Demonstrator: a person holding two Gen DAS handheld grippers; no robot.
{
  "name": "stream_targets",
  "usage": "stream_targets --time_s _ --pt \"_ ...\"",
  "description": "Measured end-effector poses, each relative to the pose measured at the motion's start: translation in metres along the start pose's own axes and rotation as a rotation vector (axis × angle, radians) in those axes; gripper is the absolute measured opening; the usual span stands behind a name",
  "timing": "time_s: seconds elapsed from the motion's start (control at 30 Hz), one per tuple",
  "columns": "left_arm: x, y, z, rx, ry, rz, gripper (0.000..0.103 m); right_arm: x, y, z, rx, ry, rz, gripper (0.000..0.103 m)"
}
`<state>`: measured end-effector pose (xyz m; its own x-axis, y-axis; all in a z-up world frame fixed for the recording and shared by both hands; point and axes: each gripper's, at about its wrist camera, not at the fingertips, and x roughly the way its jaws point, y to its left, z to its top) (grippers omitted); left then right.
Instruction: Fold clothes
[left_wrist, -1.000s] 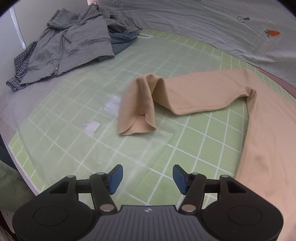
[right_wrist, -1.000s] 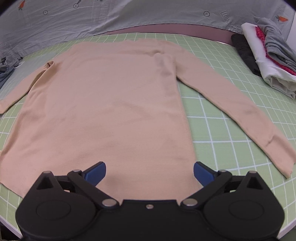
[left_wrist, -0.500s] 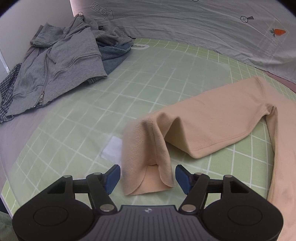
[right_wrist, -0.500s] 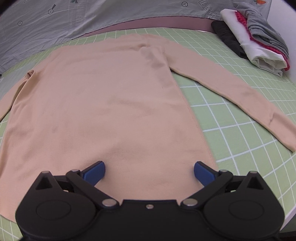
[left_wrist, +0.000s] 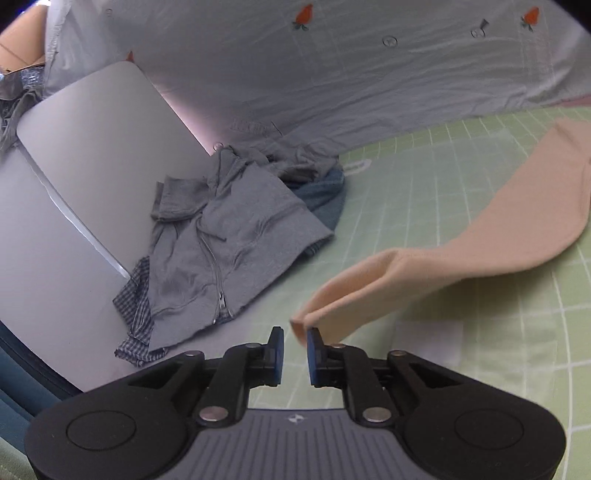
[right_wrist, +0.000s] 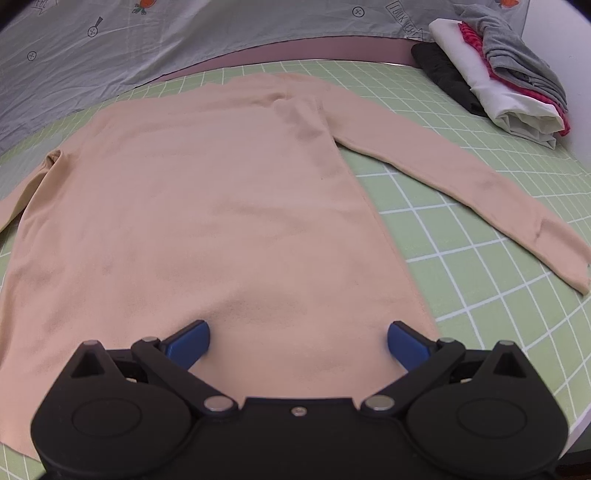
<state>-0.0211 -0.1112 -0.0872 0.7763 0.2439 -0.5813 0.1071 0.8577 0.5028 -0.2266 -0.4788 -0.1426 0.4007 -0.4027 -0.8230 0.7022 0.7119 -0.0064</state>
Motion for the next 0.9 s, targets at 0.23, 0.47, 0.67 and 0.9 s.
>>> stream_targets --time_s 0.23,0.47,0.67,0.9 --pt "0.017 0.043 -0.038 -0.445 0.225 -0.175 0.024 0.001 0.001 0.001 0.002 -0.005 -0.001 0.103" --pt "0.031 0.045 -0.028 -0.474 0.176 -0.235 0.021 0.001 0.001 0.001 -0.001 -0.008 0.003 0.103" --pt "0.05 0.031 -0.013 -0.452 0.177 -0.281 0.021 0.001 0.0 0.0 -0.004 -0.01 0.005 0.103" --pt "0.064 0.021 -0.009 -0.42 0.189 -0.312 0.021 0.001 0.001 0.001 -0.004 -0.01 0.005 0.103"
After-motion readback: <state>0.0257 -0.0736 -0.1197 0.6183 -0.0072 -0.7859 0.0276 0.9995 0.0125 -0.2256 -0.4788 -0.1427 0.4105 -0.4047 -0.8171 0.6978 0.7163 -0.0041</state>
